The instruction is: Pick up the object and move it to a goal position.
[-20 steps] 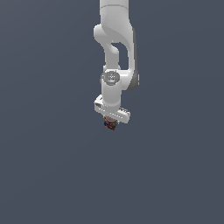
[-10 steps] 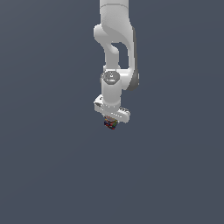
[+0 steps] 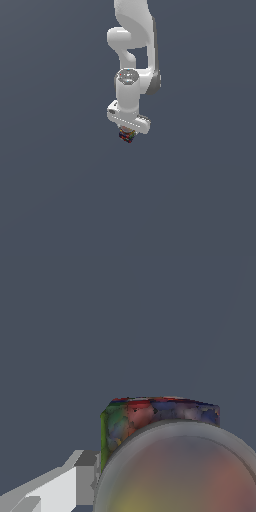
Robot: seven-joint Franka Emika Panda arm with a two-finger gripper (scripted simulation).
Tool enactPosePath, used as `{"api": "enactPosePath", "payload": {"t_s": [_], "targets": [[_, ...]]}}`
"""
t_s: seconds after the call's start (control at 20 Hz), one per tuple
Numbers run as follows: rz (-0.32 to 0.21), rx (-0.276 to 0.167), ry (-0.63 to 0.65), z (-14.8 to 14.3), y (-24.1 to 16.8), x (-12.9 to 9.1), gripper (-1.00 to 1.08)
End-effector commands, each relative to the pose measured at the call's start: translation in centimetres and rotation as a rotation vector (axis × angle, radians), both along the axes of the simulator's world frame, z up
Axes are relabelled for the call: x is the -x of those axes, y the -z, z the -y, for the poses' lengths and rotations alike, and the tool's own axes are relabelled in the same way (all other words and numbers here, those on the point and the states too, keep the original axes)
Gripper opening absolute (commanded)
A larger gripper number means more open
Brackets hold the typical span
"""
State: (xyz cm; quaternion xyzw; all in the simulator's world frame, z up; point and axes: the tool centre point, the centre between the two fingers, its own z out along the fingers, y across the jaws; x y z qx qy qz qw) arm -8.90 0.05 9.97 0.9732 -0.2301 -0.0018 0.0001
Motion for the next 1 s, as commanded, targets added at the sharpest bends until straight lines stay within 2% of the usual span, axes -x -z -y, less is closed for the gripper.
{"api": "enactPosePath", "payload": {"t_s": [0.0, 0.95], "targets": [[0.004, 0.0, 0.0, -0.1, -1.8, 0.2, -1.0], [0.004, 0.002, 0.001, -1.1, -18.7, 3.5, -1.0]]}}
